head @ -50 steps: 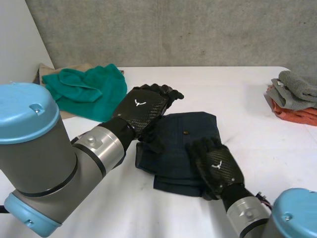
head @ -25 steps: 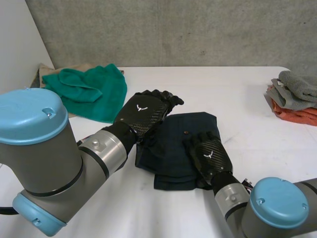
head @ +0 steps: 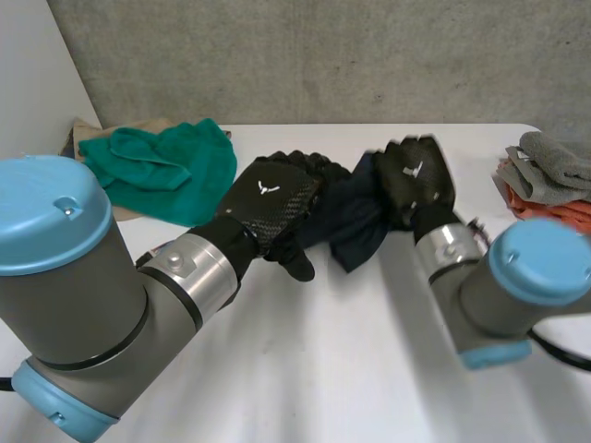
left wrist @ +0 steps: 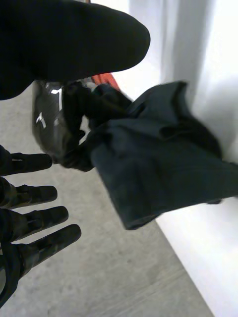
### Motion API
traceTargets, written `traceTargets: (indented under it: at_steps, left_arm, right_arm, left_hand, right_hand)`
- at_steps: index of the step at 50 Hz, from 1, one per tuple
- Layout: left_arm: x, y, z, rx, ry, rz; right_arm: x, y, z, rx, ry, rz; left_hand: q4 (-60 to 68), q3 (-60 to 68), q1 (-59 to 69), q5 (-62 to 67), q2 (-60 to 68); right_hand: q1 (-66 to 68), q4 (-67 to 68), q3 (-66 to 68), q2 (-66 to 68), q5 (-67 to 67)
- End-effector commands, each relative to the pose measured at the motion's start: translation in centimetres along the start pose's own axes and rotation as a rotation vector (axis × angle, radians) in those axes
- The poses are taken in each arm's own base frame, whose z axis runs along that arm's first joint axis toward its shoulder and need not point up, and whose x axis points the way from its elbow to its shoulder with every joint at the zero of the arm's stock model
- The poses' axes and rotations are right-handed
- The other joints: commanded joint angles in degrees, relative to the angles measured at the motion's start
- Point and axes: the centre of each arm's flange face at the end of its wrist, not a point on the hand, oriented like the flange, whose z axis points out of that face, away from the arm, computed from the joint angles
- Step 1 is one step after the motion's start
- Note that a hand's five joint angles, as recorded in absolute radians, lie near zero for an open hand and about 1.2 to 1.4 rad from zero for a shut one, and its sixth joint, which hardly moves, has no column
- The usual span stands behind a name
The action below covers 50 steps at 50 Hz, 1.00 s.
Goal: Fold the laundry.
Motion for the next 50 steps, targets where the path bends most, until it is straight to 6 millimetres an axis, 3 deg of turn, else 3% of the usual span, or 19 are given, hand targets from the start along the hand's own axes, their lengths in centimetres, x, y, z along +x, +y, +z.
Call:
traceTargets:
  at_steps: [1,4,8,15,21,29,36,41,50]
  left_arm:
    - [-0.1,-0.9,-0.4,0.029,-0.006,0.004]
    - [-0.1,-0.7,-0.3,0.024,-0.005,0.003]
    - [-0.1,-0.1,-0.4,0.008,-0.007,0.0]
    - [-0.3,0.2,-0.2,0.001,-0.011,-0.002]
    - [-0.4,0.2,-0.2,0.003,-0.012,0.0]
    - [-0.4,0.3,-0.2,-0.002,-0.014,-0.001]
    - [-0.4,0.4,-0.2,-0.002,-0.014,-0.001]
    - [-0.4,0.4,-0.2,-0.003,-0.012,-0.001]
    - [-0.3,0.4,-0.2,-0.003,-0.01,-0.001]
  right_arm:
    - [1.5,-0.1,0.7,-0.093,-0.148,0.023]
    - [0.6,1.9,-0.4,-0.199,-0.239,0.047]
    - [0.9,3.5,-0.6,-0.252,-0.238,0.064]
    - [2.1,5.4,-0.6,-0.299,-0.205,0.069]
    - [1.8,5.9,-0.9,-0.319,-0.209,0.076]
    - [1.3,5.9,-2.2,-0.382,-0.235,0.1]
    - [2.1,5.0,-3.6,-0.452,-0.174,0.113]
    - [2.6,2.7,-4.7,-0.467,-0.061,0.108]
    - [0.3,1.8,-5.3,-0.466,-0.057,0.191]
  left_hand:
    - [-0.6,-1.1,-0.6,-0.1,-1.0]
    - [-0.6,-1.1,-0.6,-0.1,-1.0]
    - [-0.6,-1.1,-0.6,-0.1,-1.0]
    - [-0.6,-1.1,-0.6,-0.1,-1.0]
    - [-0.6,-1.1,-0.6,-0.1,-1.0]
    - [-0.3,-0.8,-0.3,0.2,-0.7]
    - [-0.3,-0.8,-0.3,0.2,-0.7]
    - [-0.3,-0.8,-0.3,0.2,-0.7]
    - [-0.3,-0.8,-0.3,0.2,-0.7]
  right_hand:
    - [1.8,-3.1,-1.3,-1.3,38.5]
    - [-8.8,-13.8,-11.9,-12.0,27.9]
    - [-21.3,-26.2,-24.3,-24.4,15.4]
    - [-25.2,-30.1,-28.2,-28.3,11.5]
    - [-29.4,-34.3,-32.4,-32.5,7.4]
    - [-53.8,-58.8,-56.9,-57.0,-17.1]
    - [-53.8,-58.8,-56.9,-57.0,-17.1]
    - [-53.8,-58.8,-56.9,-57.0,-17.1]
    - [-53.8,-58.8,-56.9,-57.0,-17.1]
